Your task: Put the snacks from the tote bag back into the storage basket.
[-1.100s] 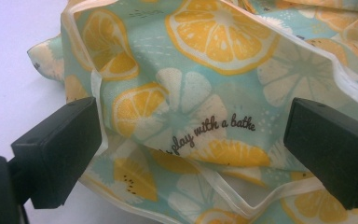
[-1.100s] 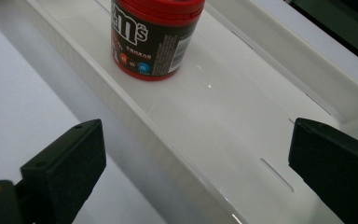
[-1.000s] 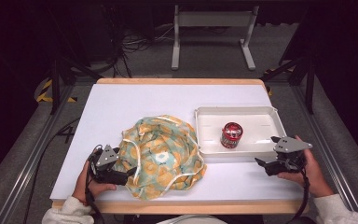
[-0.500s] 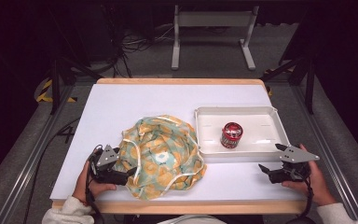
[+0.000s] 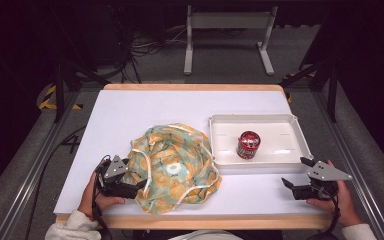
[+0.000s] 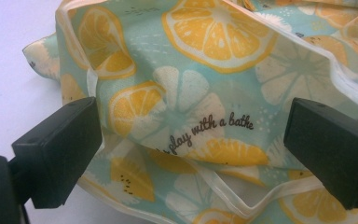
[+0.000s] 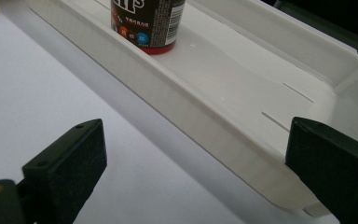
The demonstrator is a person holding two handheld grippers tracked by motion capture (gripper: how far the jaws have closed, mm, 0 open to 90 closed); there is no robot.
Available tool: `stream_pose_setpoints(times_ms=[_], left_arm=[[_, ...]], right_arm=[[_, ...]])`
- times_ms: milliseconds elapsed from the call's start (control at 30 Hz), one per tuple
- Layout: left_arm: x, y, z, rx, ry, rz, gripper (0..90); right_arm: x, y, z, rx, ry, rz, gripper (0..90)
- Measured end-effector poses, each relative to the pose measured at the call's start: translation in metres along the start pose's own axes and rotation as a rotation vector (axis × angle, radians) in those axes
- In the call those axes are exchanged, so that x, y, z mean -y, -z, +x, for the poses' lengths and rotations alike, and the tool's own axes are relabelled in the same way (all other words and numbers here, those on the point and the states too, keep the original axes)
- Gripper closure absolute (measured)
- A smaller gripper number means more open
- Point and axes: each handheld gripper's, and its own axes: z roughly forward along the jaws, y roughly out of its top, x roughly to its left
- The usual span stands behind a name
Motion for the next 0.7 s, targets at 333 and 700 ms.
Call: stream_pose_setpoints(times_ms=[333, 700], left_arm=[[-0.0005, -0.0015, -0.0006, 0.005, -0.004, 0.010, 4.8], [-0.0006, -0.0023, -0.0012, 0.008, 0.001, 0.012, 4.8]], right_arm=[[0.0012, 0.0036, -0.0027, 0.015, -0.019, -0.027, 5.8], [-0.0011, 0.0046, -0.0024, 0.009, -0.010, -0.032, 5.8]])
